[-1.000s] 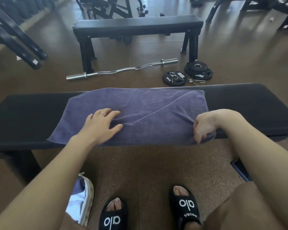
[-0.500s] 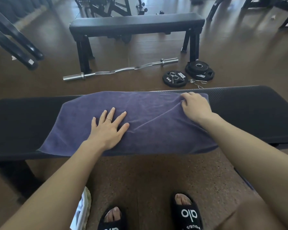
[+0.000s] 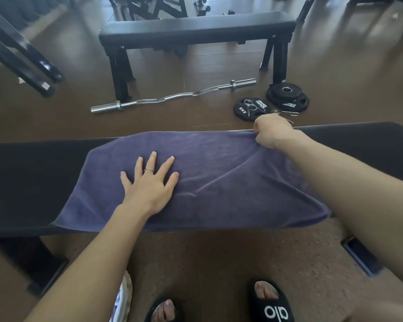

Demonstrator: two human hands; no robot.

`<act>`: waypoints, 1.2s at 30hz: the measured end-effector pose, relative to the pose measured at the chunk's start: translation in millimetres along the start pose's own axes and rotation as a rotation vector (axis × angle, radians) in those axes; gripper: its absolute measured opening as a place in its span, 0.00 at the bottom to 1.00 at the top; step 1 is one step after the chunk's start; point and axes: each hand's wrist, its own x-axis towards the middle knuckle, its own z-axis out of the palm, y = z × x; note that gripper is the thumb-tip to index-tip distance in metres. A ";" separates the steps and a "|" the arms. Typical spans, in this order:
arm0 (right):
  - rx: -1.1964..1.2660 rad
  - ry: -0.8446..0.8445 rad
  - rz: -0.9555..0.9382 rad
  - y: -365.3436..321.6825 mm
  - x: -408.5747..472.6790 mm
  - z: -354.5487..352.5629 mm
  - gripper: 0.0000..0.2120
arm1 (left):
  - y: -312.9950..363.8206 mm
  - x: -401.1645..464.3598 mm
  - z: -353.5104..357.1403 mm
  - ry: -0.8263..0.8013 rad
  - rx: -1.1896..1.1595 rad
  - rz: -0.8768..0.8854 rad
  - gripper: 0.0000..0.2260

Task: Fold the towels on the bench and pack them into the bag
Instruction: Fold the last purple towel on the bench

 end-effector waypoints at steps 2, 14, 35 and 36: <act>-0.062 0.029 -0.010 -2.7 5.5 -3.5 0.17 | -3.7 2.2 -1.0 -0.002 -0.018 -0.032 0.25; 0.126 0.204 -0.003 -20.1 21.0 24.4 0.20 | -44.1 14.2 -4.1 0.072 -0.032 -0.248 0.27; 0.105 -0.009 0.072 9.6 -52.7 60.3 0.30 | -101.1 -3.7 -50.5 0.414 -0.559 -0.523 0.25; 0.112 -0.008 0.080 8.4 -53.3 59.8 0.30 | -95.0 -5.6 -51.8 0.423 -0.584 -0.480 0.23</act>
